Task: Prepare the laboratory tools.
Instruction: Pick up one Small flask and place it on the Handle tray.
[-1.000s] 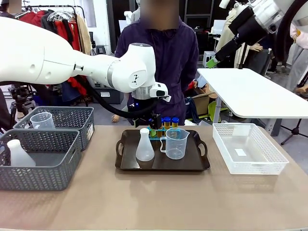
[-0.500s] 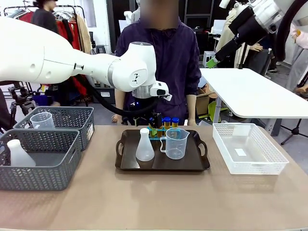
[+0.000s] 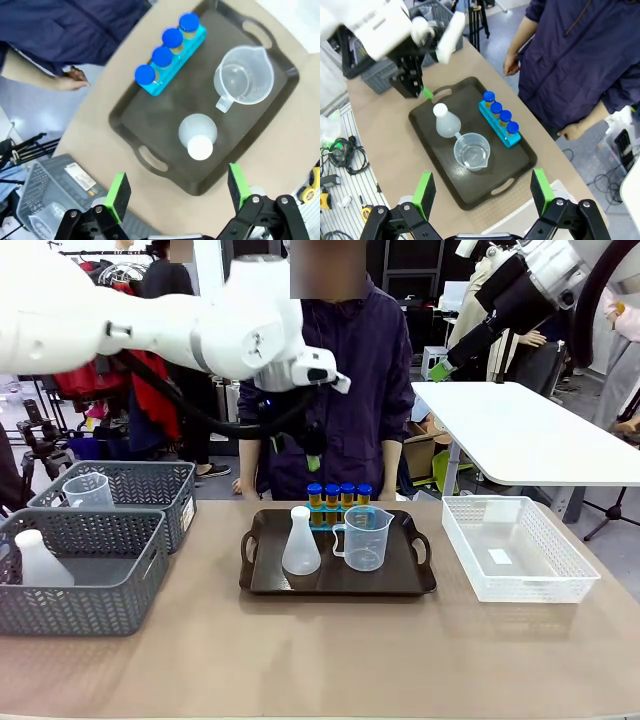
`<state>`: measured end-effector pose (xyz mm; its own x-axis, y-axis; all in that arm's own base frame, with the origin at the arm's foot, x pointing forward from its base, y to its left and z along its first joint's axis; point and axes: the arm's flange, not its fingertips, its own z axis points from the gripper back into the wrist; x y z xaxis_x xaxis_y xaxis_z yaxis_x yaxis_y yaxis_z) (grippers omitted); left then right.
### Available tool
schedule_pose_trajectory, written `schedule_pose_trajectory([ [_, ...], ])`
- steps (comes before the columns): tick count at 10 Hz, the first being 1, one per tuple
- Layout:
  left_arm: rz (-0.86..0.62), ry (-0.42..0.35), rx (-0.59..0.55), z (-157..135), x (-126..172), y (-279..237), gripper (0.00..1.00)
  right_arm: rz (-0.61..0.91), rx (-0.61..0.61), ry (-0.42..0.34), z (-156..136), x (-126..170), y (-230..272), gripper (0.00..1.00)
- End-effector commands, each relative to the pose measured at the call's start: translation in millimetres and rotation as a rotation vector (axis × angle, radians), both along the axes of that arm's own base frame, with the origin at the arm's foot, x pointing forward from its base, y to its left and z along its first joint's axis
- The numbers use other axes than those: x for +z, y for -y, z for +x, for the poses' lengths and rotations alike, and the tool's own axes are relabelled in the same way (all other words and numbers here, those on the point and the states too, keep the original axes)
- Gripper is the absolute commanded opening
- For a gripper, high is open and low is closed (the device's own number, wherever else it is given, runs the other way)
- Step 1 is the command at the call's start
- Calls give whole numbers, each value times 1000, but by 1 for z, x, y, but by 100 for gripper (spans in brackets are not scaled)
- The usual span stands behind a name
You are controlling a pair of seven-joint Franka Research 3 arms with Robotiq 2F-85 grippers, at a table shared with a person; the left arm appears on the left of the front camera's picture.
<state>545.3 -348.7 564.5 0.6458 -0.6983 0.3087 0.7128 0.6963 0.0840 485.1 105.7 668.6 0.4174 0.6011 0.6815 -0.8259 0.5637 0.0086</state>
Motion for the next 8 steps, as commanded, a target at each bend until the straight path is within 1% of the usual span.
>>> schedule_pose_trajectory([
  [1,-88,57,-37,-13,22,-33,100,6,3,1,0,1,1,100],
  [4,-193,153,-64,-15,78,-72,100,6,3,1,0,1,1,100],
  [7,-333,195,-88,-20,108,-105,100,6,3,1,0,1,1,100],
  [8,-352,212,-95,-20,115,-116,100,6,3,1,0,1,1,100],
])
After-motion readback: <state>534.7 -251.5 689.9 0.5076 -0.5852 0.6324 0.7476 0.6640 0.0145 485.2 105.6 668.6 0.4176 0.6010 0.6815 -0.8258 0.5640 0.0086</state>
